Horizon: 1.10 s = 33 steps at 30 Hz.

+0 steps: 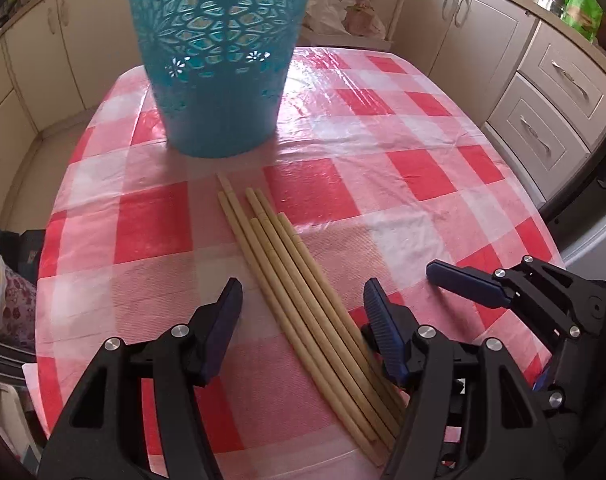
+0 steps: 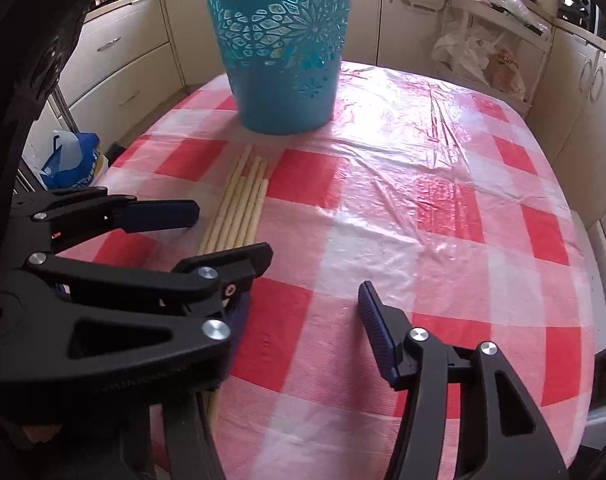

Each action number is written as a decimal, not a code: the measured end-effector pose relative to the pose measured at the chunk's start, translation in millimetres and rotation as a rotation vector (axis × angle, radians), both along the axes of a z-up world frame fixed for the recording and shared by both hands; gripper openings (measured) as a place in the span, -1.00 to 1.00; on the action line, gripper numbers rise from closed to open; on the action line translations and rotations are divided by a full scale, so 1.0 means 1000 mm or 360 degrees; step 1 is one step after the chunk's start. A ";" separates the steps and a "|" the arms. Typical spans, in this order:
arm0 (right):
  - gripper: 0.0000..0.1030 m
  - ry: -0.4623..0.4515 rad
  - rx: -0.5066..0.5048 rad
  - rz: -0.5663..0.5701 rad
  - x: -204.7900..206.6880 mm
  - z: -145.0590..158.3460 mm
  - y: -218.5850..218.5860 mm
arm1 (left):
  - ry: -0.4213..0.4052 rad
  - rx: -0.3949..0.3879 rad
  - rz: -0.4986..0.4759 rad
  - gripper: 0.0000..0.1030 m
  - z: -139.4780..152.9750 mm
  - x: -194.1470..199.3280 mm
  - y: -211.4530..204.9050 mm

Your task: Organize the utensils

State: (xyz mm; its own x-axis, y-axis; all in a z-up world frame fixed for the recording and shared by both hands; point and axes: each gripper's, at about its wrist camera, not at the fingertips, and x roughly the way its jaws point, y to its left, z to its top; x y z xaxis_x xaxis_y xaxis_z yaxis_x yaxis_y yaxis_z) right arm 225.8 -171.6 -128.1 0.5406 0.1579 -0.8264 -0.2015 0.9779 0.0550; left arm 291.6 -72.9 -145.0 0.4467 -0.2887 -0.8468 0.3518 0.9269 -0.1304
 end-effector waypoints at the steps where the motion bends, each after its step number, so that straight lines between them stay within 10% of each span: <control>1: 0.09 0.0005 0.0032 -0.0004 -0.001 0.001 0.000 | -0.0001 0.0000 0.0011 0.17 0.002 0.000 0.008; 10: 0.07 -0.0040 0.0227 0.0032 -0.007 0.012 0.001 | -0.0024 -0.0024 0.0249 0.20 0.007 0.003 0.074; 20: -0.42 0.0004 0.0187 0.0105 0.010 0.004 0.024 | -0.0045 0.0014 0.0467 0.20 0.005 0.012 0.099; 33: -0.45 0.0003 0.0145 0.0081 0.017 0.002 0.021 | -0.0082 0.0120 0.0405 0.20 0.001 0.020 0.070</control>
State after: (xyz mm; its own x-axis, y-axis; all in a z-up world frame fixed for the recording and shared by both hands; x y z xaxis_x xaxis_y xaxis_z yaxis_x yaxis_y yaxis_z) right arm 242.6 -150.3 -126.3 0.5283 0.2595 -0.8084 -0.2505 0.9574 0.1436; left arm 311.5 -2.6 -143.6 0.5399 -0.0989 -0.8359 0.1110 0.9928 -0.0458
